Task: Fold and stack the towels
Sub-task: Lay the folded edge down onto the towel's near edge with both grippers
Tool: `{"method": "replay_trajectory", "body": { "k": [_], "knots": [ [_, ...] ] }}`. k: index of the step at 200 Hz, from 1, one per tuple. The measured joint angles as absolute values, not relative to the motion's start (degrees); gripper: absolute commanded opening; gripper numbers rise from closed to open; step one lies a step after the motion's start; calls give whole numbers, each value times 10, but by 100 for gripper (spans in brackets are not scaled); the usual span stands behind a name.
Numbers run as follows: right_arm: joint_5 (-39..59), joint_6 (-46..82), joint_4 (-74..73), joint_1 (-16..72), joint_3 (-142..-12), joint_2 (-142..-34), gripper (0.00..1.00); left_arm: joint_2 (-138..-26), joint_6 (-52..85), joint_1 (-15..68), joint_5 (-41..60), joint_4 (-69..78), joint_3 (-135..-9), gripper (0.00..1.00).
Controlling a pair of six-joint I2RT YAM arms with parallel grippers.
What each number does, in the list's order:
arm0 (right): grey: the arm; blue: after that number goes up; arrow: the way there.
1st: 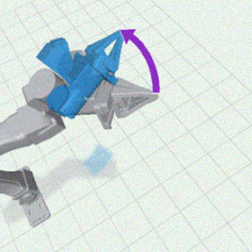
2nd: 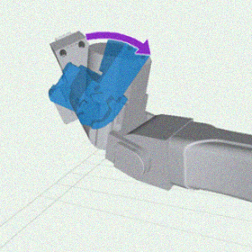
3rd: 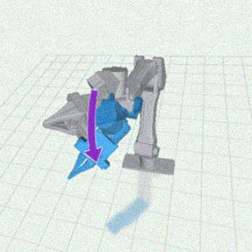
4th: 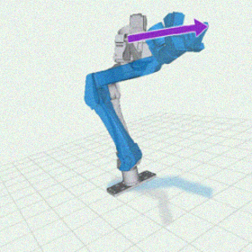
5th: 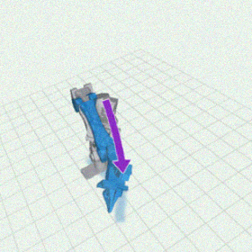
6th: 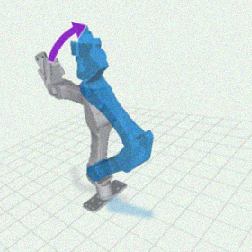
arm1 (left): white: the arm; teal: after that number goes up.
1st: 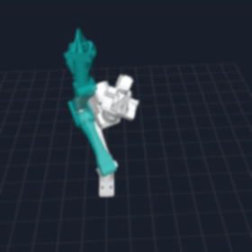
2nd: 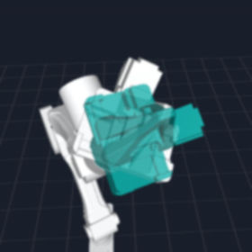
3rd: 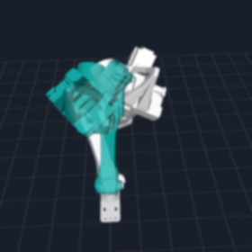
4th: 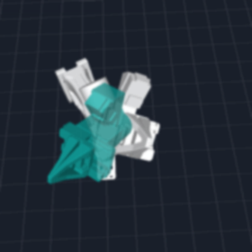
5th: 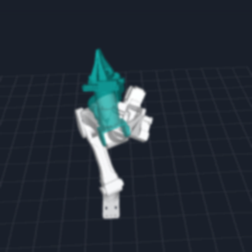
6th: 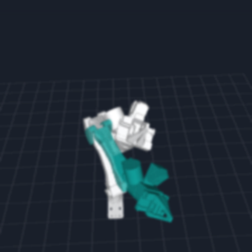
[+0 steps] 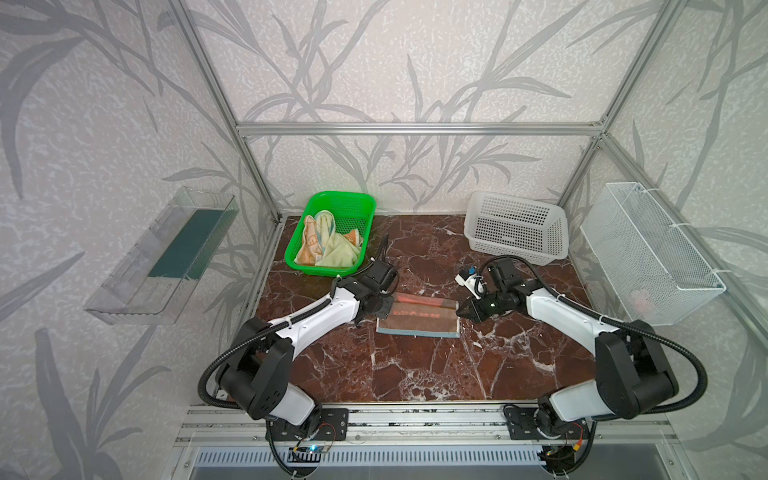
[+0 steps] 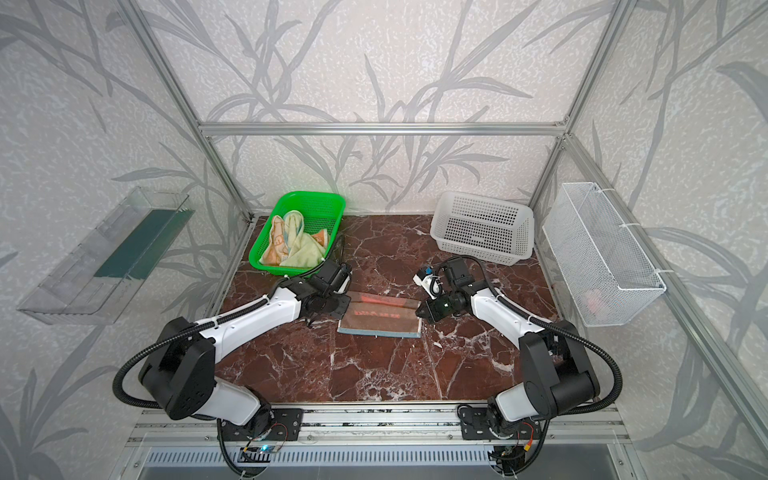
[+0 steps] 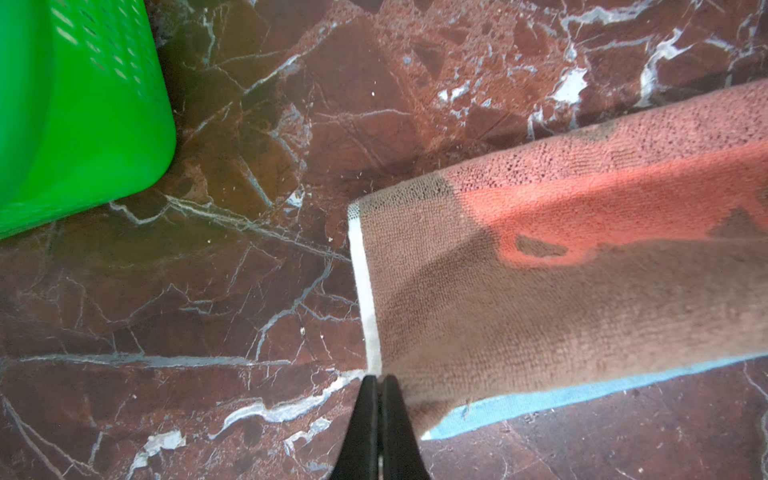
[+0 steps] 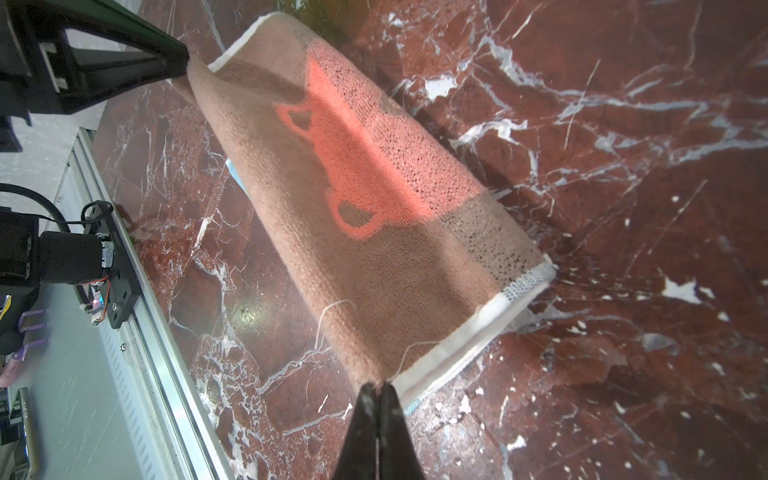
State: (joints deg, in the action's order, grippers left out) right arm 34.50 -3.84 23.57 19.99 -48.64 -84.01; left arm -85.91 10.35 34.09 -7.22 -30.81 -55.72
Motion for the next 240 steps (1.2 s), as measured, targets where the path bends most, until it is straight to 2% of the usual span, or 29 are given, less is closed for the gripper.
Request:
{"method": "replay_trajectory", "body": {
  "k": [160,199,220,240],
  "knots": [
    [336,19,264,207,-474,-845,0,-848,127,355,-63,-296,-520,0],
    [337,32,263,212,-472,-873,5,-849,130,355,-60,-290,-519,0],
    [337,37,263,215,-471,-884,12,-849,131,355,-56,-286,-512,19],
    [337,41,264,217,-470,-888,18,-849,136,355,-47,-286,-503,24]
  ]
}}
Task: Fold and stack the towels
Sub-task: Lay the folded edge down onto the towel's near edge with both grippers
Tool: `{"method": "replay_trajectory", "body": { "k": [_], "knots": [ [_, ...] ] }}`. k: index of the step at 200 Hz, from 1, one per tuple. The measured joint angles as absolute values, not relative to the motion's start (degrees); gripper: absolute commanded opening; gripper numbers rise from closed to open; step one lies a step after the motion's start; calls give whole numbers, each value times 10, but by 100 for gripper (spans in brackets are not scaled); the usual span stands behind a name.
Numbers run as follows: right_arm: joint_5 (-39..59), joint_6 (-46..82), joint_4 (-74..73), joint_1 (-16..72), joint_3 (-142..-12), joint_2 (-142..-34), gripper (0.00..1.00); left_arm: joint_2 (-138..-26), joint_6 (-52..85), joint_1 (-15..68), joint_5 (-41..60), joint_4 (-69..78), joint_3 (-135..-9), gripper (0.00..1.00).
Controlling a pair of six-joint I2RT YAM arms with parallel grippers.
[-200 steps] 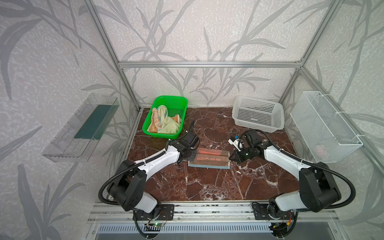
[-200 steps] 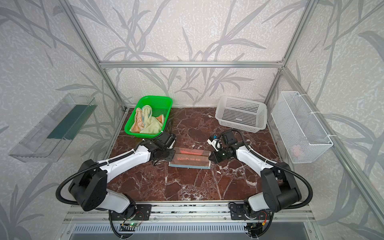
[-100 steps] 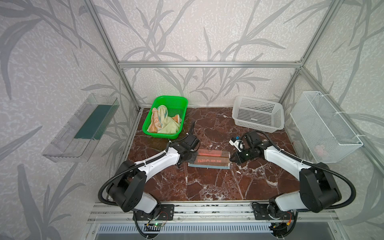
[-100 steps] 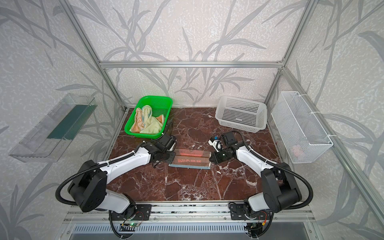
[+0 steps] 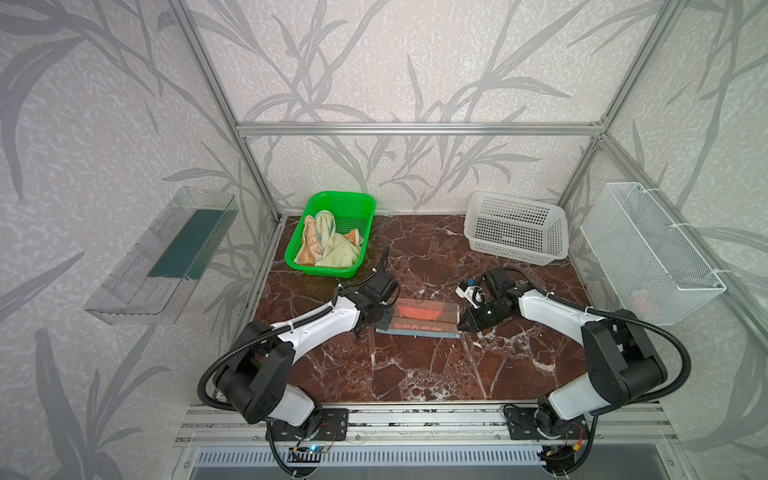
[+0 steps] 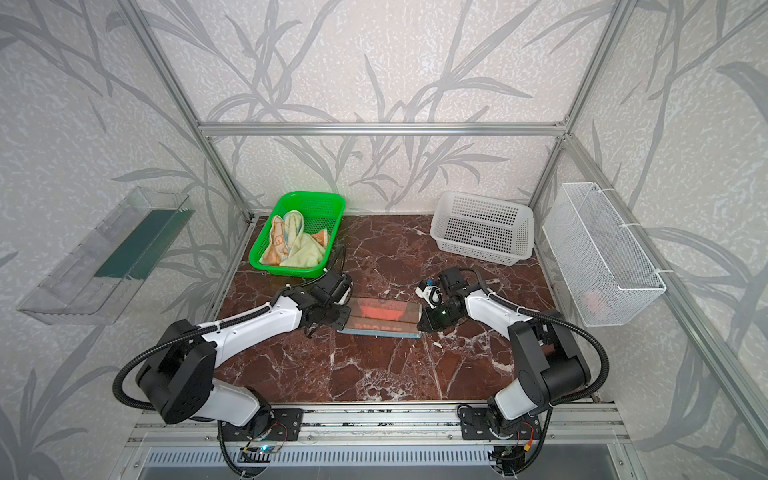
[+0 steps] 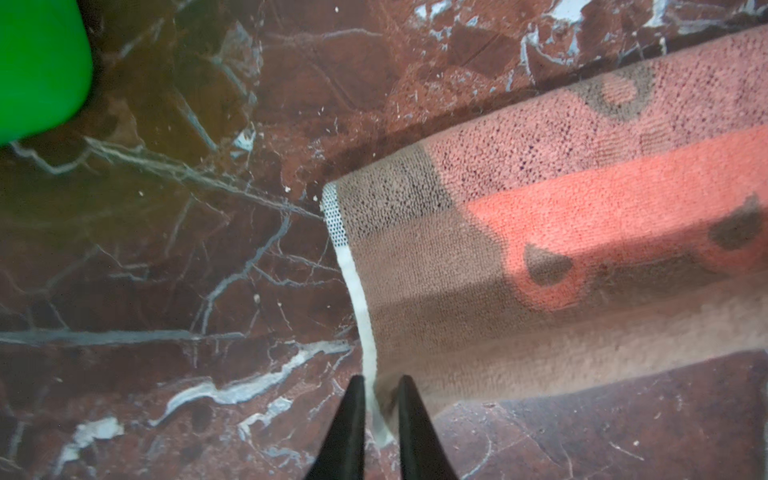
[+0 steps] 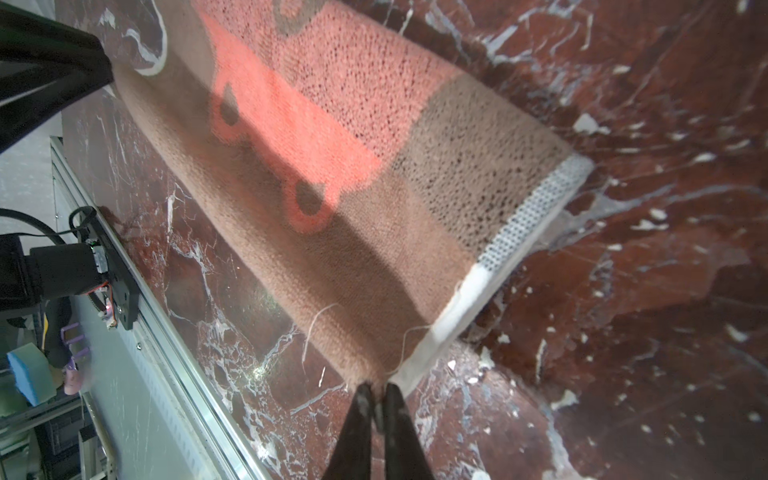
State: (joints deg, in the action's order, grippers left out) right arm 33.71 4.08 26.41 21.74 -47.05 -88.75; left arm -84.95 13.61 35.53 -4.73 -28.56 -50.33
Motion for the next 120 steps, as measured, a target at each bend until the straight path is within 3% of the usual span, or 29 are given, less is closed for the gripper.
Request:
{"method": "replay_trajectory", "body": {
  "k": [30,71,120],
  "knots": [
    [342,46,263,221,-461,-886,26,-841,145,356,-44,-283,-482,34],
    [342,59,269,223,-424,-849,42,-787,157,356,-46,-288,-467,38],
    [317,91,256,224,-407,-741,44,-754,162,356,-44,-272,-467,39]
  ]
}}
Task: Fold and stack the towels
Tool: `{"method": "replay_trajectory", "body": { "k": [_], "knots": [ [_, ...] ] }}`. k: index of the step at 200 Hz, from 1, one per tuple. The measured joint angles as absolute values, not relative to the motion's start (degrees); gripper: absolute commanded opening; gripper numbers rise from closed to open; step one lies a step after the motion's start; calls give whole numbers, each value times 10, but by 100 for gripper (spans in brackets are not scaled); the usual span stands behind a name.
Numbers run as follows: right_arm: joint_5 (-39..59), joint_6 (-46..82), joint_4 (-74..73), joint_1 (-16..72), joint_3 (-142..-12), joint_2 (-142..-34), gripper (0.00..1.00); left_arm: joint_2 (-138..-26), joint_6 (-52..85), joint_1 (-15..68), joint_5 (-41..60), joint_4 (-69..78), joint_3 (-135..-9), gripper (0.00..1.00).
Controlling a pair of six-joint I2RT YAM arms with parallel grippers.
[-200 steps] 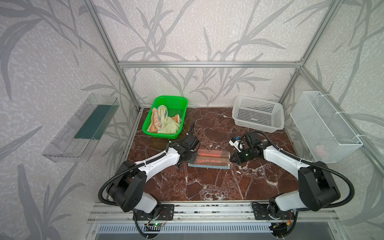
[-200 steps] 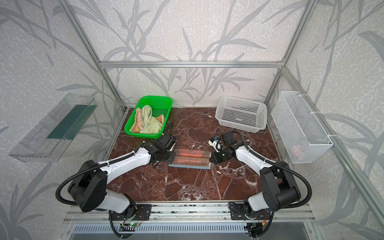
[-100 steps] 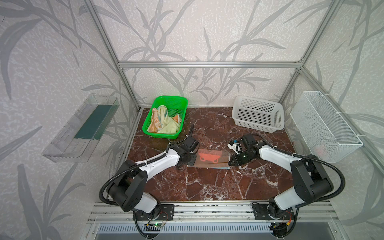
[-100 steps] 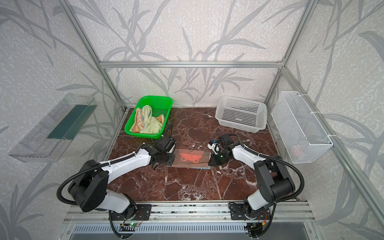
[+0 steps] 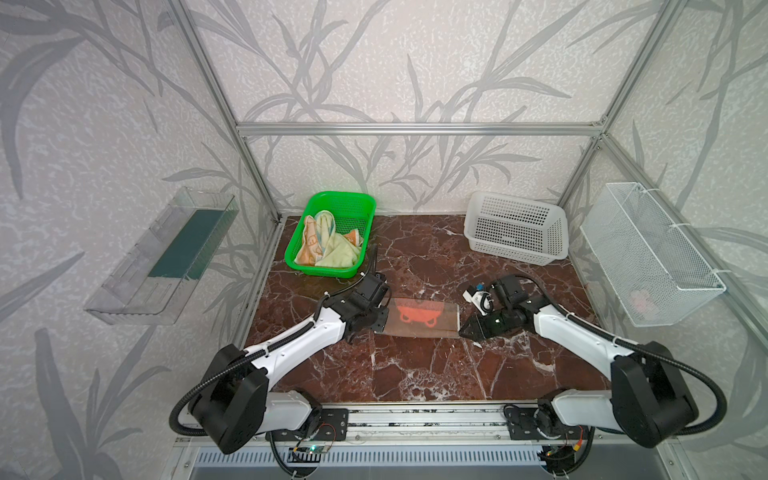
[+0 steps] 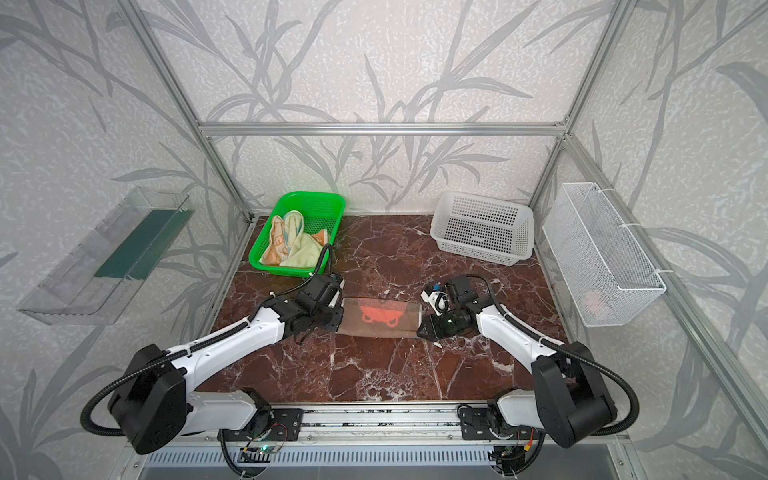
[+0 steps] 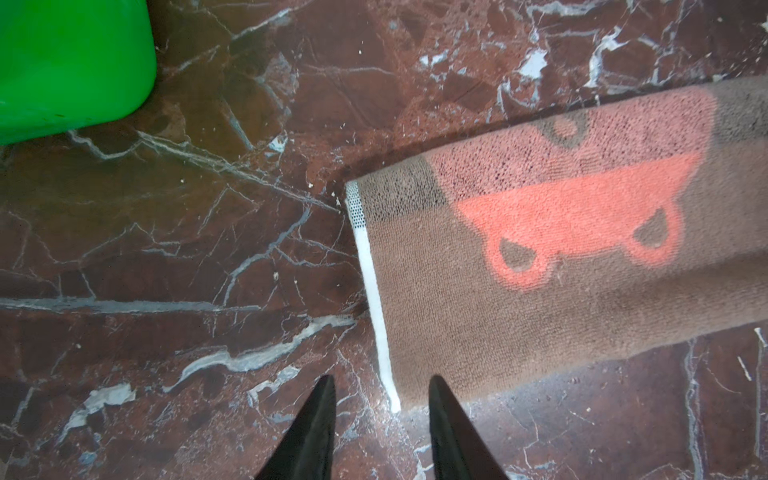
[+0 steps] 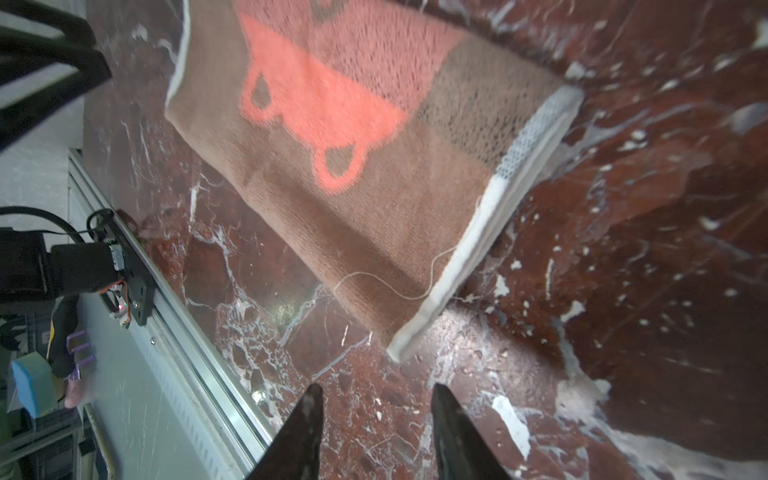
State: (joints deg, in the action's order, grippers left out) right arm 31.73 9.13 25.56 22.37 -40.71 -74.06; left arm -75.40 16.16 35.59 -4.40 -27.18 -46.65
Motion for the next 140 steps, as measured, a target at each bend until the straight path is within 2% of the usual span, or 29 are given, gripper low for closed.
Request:
{"method": "replay_trajectory", "body": {
  "k": [36,89,140],
  "knots": [
    [315,129,191,237,-406,-737,43,-768,162,356,-31,-251,-470,39],
    [307,170,140,290,-406,-835,35,-820,168,357,2,-232,-479,39],
    [285,192,130,315,-370,-845,37,-831,176,359,17,-221,-479,39]
  ]
}}
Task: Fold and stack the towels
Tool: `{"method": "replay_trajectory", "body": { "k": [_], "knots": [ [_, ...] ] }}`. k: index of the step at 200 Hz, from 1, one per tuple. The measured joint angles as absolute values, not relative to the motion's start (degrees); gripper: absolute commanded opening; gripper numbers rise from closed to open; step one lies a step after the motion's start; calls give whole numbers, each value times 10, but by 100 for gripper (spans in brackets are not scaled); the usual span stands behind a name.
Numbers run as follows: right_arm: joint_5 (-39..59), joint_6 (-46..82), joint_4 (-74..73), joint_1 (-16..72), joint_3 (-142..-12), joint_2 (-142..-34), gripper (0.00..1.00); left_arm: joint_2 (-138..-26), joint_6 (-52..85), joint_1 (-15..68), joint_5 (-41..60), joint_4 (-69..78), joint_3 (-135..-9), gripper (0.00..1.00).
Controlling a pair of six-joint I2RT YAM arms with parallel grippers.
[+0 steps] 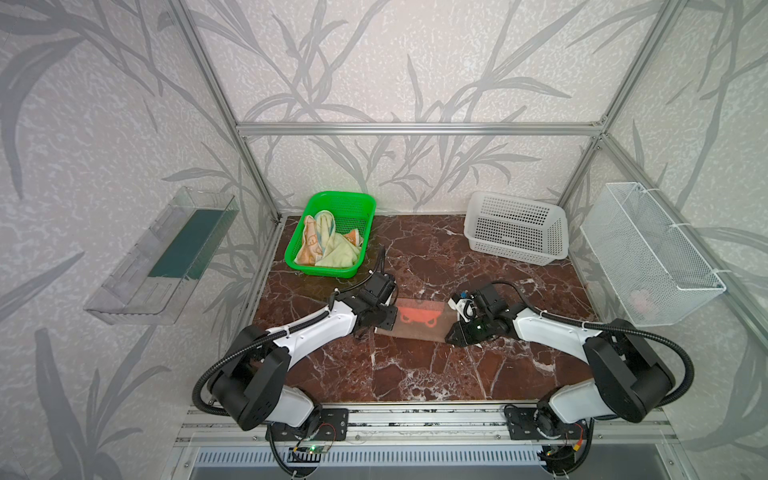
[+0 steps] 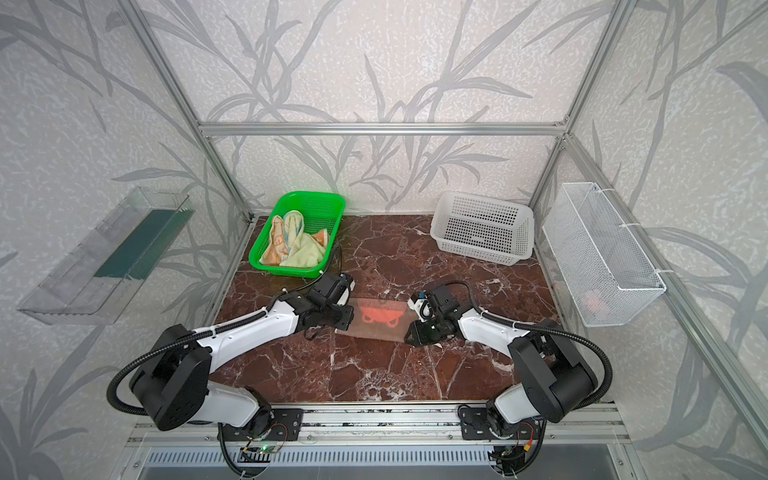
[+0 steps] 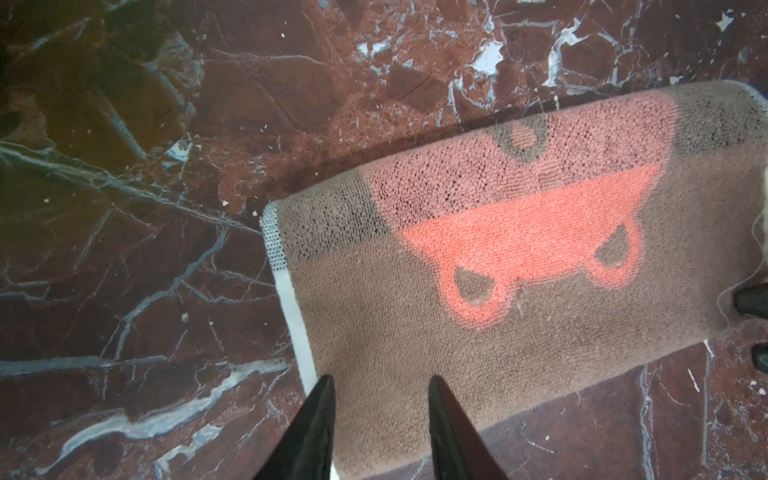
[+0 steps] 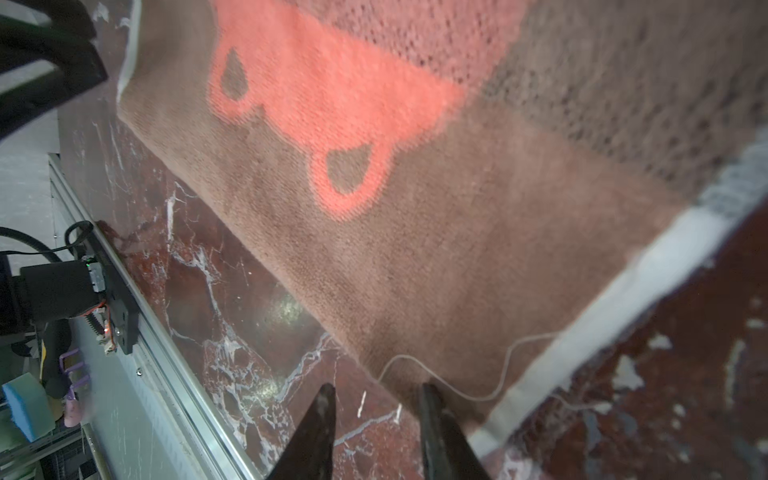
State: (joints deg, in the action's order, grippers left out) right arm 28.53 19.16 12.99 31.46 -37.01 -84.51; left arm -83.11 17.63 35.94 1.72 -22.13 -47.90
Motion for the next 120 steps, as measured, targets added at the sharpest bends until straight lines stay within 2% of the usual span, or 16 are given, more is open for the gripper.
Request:
{"method": "replay_trajectory", "body": {
  "k": [33,55,72,120],
  "knots": [
    [268,197,131,318,-368,-847,39,-847,176,360,18,-221,-479,39],
    [268,200,130,318,-368,-844,56,-854,176,360,18,-220,-479,39],
    [258,204,131,318,-368,-831,64,-856,176,360,17,-217,-479,39],
    [194,220,140,311,-370,-785,65,-871,176,360,15,-194,-462,39]
  ]
}}
